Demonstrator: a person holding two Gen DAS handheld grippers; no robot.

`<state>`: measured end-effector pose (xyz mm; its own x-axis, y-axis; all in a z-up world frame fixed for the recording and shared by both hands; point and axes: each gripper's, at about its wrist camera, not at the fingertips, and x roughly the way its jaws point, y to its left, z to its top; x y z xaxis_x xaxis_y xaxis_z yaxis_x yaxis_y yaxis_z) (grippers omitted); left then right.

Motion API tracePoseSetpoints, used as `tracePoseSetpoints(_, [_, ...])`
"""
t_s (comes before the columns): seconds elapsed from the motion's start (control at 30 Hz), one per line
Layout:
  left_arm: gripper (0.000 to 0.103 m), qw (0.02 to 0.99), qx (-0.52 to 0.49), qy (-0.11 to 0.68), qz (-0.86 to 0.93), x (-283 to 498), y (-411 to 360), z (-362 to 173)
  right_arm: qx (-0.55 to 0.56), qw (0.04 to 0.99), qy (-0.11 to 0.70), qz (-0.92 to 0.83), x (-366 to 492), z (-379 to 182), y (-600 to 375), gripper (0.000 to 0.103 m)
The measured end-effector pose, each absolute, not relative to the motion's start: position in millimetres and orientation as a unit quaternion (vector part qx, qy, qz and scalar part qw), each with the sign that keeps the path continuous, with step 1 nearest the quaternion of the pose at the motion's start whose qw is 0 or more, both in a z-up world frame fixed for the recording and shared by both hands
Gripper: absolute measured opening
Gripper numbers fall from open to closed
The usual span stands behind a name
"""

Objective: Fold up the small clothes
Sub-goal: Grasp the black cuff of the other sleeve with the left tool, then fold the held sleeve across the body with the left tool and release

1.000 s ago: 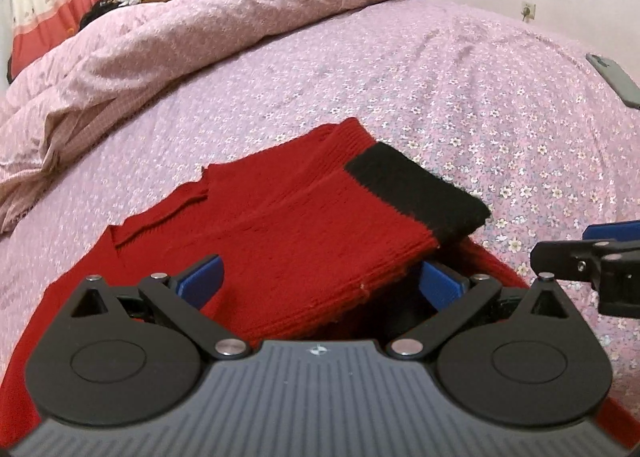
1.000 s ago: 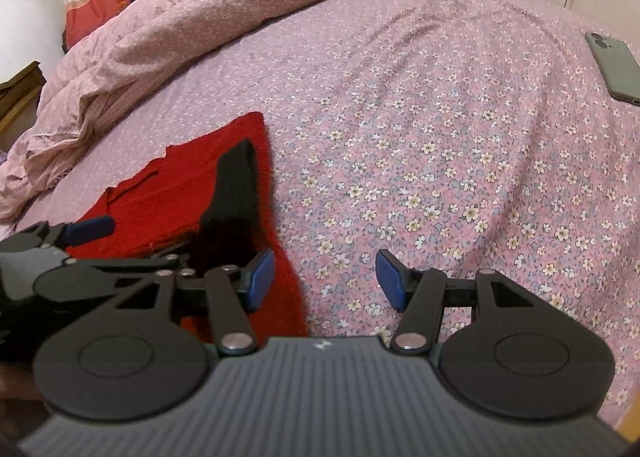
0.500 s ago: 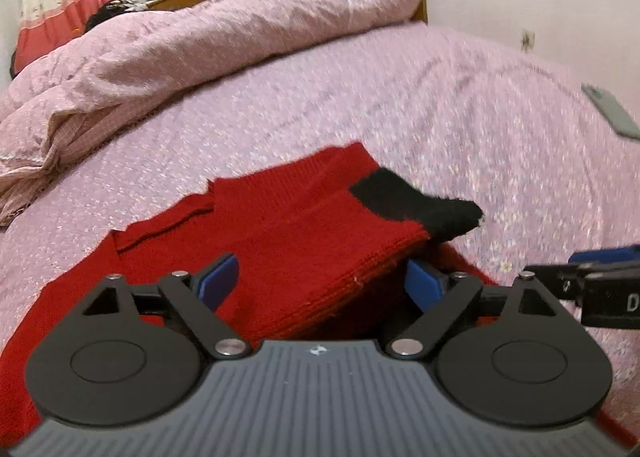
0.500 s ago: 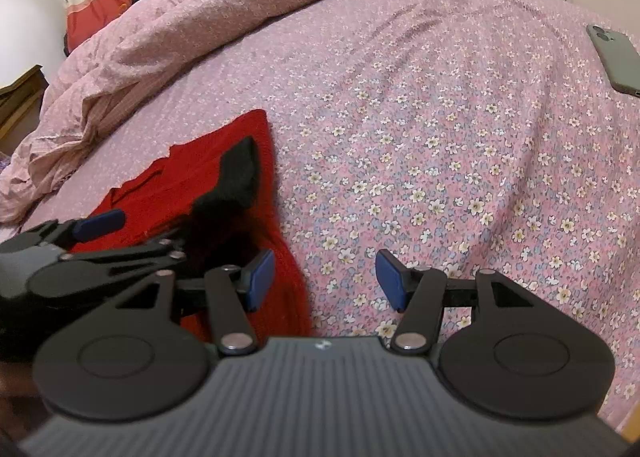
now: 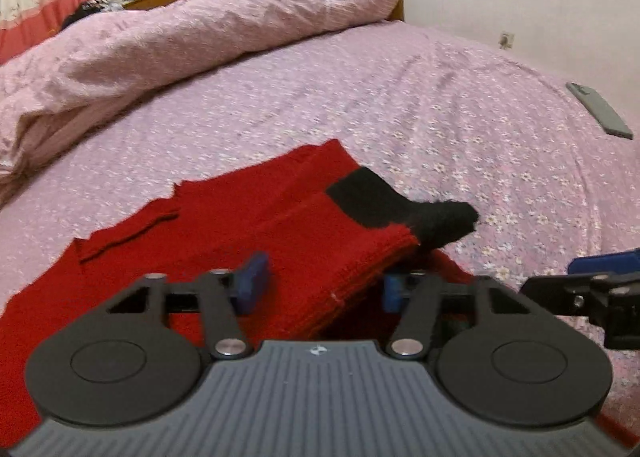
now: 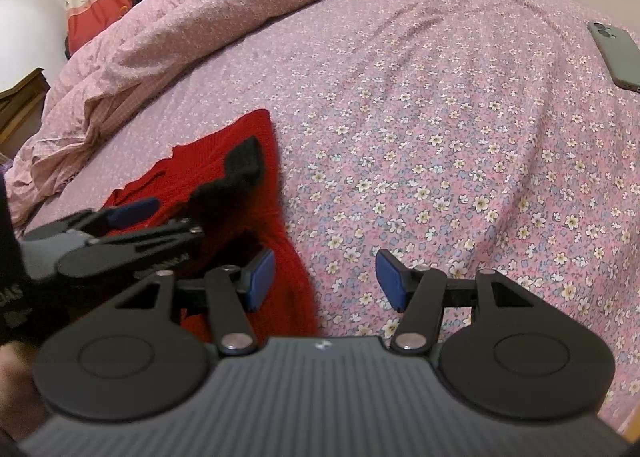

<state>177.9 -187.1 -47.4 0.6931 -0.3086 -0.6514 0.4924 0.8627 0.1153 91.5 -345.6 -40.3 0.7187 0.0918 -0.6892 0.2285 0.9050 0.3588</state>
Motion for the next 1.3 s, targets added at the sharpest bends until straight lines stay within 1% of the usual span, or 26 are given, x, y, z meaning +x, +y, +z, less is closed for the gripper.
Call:
tracePoseSetpoints(0.03, [0.038, 0.909, 0.133, 0.324, -0.224, 178, -185, -46, 0.215, 0.902, 0.373, -0.038, 91, -40, -345, 0.059])
tracePoseSetpoints(0.1, [0.028, 0.913, 0.116, 0.322, -0.224, 178, -178, -42, 0.217, 0.901, 0.373, -0.038, 92, -41, -345, 0.059])
tracePoseSetpoints(0.13, [0.025, 0.915, 0.107, 0.319, -0.221, 178, -173, -38, 0.218, 0.901, 0.373, -0.037, 92, -41, -345, 0.059])
tracePoseSetpoints(0.2, [0.022, 0.924, 0.089, 0.311, -0.205, 178, -162, -29, 0.218, 0.901, 0.373, -0.034, 92, -41, -343, 0.059])
tracePoseSetpoints(0.37, [0.02, 0.944, 0.042, 0.294, -0.146, 173, -119, -8, 0.215, 0.903, 0.371, -0.022, 93, -39, -338, 0.059])
tracePoseSetpoints(0.67, [0.02, 0.962, 0.025, 0.267, -0.042, 151, -54, 9, 0.192, 0.908, 0.373, 0.008, 105, -35, -318, 0.059])
tracePoseSetpoints(0.8, [0.02, 0.96, 0.021, 0.28, -0.013, 145, -32, 6, 0.17, 0.913, 0.369, 0.026, 116, -30, -306, 0.059])
tracePoseSetpoints(0.97, [0.021, 0.949, 0.047, 0.311, 0.001, 141, -10, -3, 0.156, 0.913, 0.374, 0.049, 129, -29, -293, 0.059])
tracePoseSetpoints(1.1, [0.023, 0.936, 0.015, 0.352, 0.011, 144, 17, -10, 0.148, 0.912, 0.378, 0.063, 134, -31, -285, 0.059])
tracePoseSetpoints(1.17, [0.026, 0.93, 0.0, 0.368, 0.011, 145, 29, -14, 0.147, 0.91, 0.381, 0.066, 137, -31, -281, 0.059])
tracePoseSetpoints(1.2, [0.03, 0.927, -0.005, 0.375, 0.01, 144, 35, -16, 0.148, 0.909, 0.383, 0.068, 138, -32, -280, 0.059])
tracePoseSetpoints(1.23, [0.036, 0.925, -0.009, 0.381, 0.01, 142, 40, -18, 0.149, 0.908, 0.386, 0.068, 139, -33, -280, 0.059])
tracePoseSetpoints(1.27, [0.041, 0.922, -0.011, 0.388, 0.009, 139, 45, -21, 0.151, 0.906, 0.389, 0.068, 140, -35, -280, 0.059])
tracePoseSetpoints(1.3, [0.049, 0.92, -0.011, 0.393, 0.011, 137, 49, -23, 0.152, 0.904, 0.392, 0.068, 141, -37, -280, 0.059])
